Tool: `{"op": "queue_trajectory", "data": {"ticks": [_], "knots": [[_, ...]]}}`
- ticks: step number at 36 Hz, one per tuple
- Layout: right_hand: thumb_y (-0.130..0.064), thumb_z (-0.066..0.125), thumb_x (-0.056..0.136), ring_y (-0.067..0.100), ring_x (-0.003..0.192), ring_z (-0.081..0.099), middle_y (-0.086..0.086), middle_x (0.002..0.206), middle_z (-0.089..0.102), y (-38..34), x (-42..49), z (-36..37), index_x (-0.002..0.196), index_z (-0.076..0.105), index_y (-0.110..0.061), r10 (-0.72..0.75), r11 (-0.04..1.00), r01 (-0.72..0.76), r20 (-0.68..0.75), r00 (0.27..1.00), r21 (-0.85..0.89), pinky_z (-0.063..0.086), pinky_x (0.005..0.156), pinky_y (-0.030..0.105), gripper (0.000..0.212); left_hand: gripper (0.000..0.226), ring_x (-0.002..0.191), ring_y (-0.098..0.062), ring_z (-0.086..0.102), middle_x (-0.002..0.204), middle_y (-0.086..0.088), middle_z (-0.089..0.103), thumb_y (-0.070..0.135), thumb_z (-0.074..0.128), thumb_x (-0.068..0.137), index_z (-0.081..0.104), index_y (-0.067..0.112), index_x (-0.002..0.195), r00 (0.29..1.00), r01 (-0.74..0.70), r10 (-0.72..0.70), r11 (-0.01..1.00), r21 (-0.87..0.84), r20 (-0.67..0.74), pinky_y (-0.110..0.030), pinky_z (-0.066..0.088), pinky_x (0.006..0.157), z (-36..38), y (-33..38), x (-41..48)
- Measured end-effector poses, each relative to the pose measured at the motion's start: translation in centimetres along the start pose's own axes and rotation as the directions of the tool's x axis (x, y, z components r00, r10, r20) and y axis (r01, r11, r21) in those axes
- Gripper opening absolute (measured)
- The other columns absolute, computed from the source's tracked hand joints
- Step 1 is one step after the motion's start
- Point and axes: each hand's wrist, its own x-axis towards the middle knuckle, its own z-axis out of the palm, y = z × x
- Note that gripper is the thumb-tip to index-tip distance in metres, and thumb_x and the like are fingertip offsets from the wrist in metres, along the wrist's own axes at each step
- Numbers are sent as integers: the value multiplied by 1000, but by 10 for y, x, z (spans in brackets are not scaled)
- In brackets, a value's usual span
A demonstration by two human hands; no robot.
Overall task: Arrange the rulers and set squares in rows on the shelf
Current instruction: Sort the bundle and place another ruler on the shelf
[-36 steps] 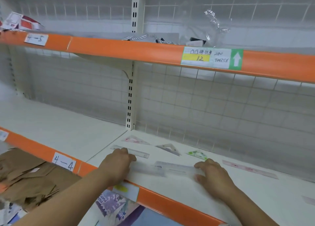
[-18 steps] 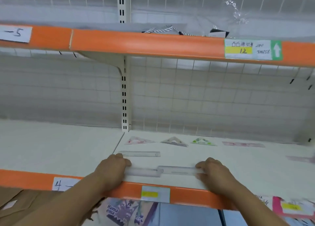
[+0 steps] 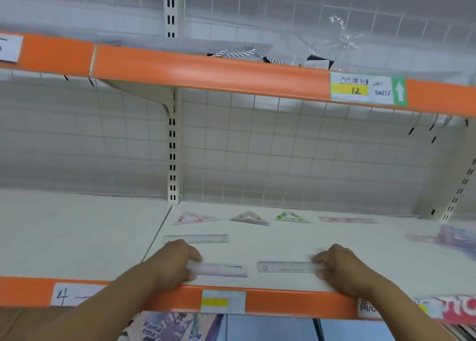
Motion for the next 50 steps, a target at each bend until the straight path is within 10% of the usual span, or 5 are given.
{"op": "queue_trajectory", "data": {"ticks": [14,29,50], "knots": [[-37,54,93,21,134,30,0,138,37,-6,2,-13,143,37,-31,-31,999,34,71,997,-31,31,110,32,53,58,130,-18,37,132,-1,40,32,66,87,44,28,140,996,80,-81,996,-29,-23,-24,30,110,9,4,6],[-35,56,92,22,125,38,2,128,47,-126,15,7,130,54,-28,-403,915,403,-11,915,-1,33,107,33,38,44,123,-20,46,132,-2,45,37,61,89,53,25,131,954,285,-288,957,-44,-86,-25,37,103,-1,-34,-25],[-33,57,90,23,118,40,4,123,47,-156,27,22,113,53,-22,-361,932,362,66,930,1,33,98,34,25,35,119,-21,45,128,-5,44,29,59,91,52,21,124,946,306,-308,952,-29,-98,-26,39,97,-3,-21,-26]]}}
